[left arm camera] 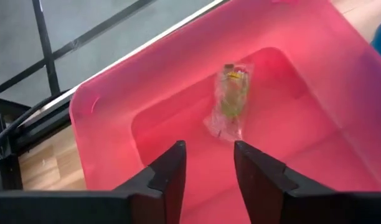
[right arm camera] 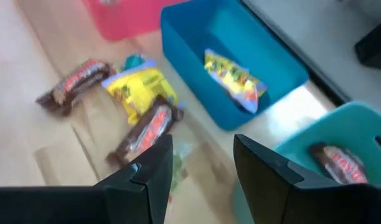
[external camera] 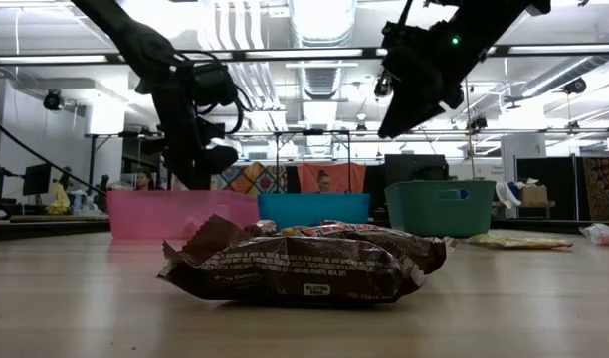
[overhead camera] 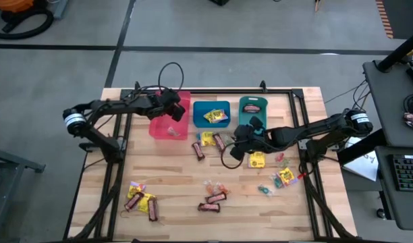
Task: Sort candy
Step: Put the yellow candy into the blue bin
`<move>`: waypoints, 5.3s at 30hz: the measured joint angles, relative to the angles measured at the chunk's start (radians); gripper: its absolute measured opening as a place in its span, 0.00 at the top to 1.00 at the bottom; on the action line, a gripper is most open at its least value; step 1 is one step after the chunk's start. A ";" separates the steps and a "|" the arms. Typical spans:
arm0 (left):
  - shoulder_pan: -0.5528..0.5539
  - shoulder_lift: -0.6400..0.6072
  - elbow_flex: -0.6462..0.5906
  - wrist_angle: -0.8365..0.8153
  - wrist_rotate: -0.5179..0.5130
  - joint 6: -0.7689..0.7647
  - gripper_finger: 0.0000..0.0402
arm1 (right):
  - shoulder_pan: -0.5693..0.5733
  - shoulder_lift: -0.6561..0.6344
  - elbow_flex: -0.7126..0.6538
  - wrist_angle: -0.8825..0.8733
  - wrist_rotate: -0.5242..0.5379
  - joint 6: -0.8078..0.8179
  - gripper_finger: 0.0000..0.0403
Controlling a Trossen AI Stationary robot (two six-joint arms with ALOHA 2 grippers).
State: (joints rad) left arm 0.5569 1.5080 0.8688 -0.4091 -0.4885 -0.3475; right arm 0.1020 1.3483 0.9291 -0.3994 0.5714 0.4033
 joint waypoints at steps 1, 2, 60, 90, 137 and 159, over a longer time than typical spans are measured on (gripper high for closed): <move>-0.003 -0.007 0.000 0.001 0.000 0.005 0.68 | 0.000 0.000 0.000 -0.009 -0.023 0.005 0.60; -0.007 -0.013 0.000 0.002 0.000 0.012 0.67 | 0.000 0.000 0.000 -0.015 -0.056 0.008 0.60; -0.266 -0.338 -0.165 0.600 0.611 0.363 0.65 | 0.031 0.013 -0.149 -0.238 -0.594 -0.134 0.60; -0.269 -0.271 -0.165 0.595 0.611 0.310 0.65 | 0.064 0.158 -0.151 -0.237 -0.546 -0.086 0.96; -0.437 0.360 -0.127 1.688 1.104 0.203 0.52 | 0.016 -0.135 -0.153 0.538 -0.916 -0.599 0.97; -0.422 0.387 -0.079 1.655 1.126 0.135 0.97 | -0.043 -0.136 -0.151 0.471 -0.761 -0.623 0.97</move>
State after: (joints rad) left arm 0.1347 1.8950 0.7898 1.2457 0.6375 -0.2121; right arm 0.0586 1.2125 0.7780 0.0715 -0.1893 -0.2197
